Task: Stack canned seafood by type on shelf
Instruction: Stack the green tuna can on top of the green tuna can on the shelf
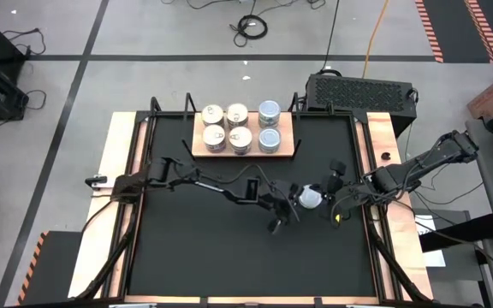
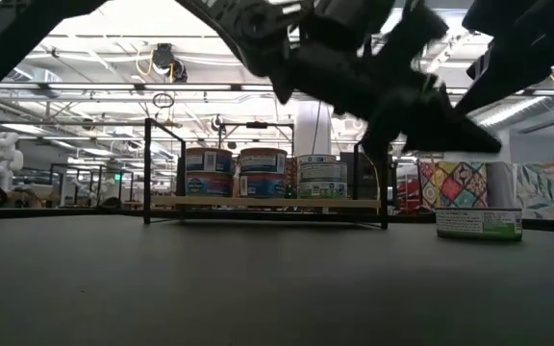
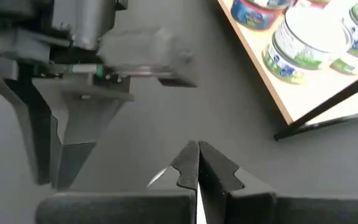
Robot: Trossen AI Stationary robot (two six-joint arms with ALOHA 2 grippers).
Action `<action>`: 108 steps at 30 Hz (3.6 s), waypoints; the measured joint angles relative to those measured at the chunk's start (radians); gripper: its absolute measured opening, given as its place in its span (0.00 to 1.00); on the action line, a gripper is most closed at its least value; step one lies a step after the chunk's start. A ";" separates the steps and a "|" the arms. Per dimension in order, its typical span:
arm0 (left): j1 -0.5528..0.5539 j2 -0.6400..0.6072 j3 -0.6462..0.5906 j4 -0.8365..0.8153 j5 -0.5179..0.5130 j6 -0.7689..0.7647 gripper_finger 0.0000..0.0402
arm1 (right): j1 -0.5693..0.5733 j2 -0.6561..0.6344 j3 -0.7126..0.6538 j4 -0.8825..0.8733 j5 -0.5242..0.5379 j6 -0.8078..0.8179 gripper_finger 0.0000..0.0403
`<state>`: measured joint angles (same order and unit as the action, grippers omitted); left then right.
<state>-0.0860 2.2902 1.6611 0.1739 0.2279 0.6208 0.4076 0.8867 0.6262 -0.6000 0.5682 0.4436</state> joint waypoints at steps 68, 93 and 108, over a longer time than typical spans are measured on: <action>0.074 0.093 0.010 -0.027 -0.156 0.180 0.52 | -0.001 0.000 0.000 -0.006 0.011 -0.041 0.00; 0.079 0.136 0.030 0.031 -0.164 0.208 0.03 | -0.001 0.000 0.000 -0.009 0.012 -0.047 0.00; 0.059 -0.071 0.027 -0.157 -0.291 0.193 0.00 | -0.001 0.000 0.000 -0.025 0.006 -0.040 0.00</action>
<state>-0.0267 2.2187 1.6886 0.0169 -0.0630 0.8142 0.4068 0.8864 0.6258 -0.6247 0.5739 0.4031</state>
